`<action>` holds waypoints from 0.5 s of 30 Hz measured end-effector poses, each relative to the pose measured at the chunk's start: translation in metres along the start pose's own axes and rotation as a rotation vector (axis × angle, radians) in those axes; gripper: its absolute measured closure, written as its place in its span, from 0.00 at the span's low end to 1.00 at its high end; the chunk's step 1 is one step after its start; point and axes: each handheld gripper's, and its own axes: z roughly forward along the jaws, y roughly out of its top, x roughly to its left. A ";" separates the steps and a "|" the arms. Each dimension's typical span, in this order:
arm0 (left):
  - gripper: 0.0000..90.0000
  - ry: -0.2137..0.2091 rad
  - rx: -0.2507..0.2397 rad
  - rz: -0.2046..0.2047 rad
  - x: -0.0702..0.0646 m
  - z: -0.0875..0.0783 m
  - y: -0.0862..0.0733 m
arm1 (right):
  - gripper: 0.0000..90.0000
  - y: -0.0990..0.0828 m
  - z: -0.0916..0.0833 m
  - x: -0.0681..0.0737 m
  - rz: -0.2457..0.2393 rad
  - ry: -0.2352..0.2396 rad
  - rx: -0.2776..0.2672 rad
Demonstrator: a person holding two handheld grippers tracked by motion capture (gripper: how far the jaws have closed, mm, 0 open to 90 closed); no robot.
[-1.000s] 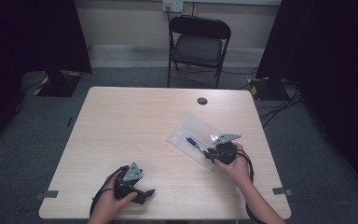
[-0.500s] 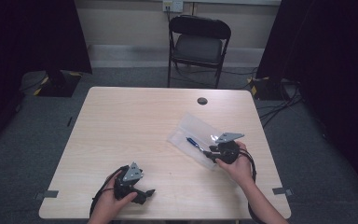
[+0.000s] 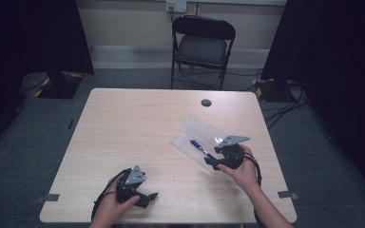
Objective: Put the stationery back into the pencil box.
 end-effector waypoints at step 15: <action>0.12 0.000 -0.001 -0.001 0.000 0.000 0.000 | 0.23 -0.008 -0.016 0.008 -0.009 0.068 -0.013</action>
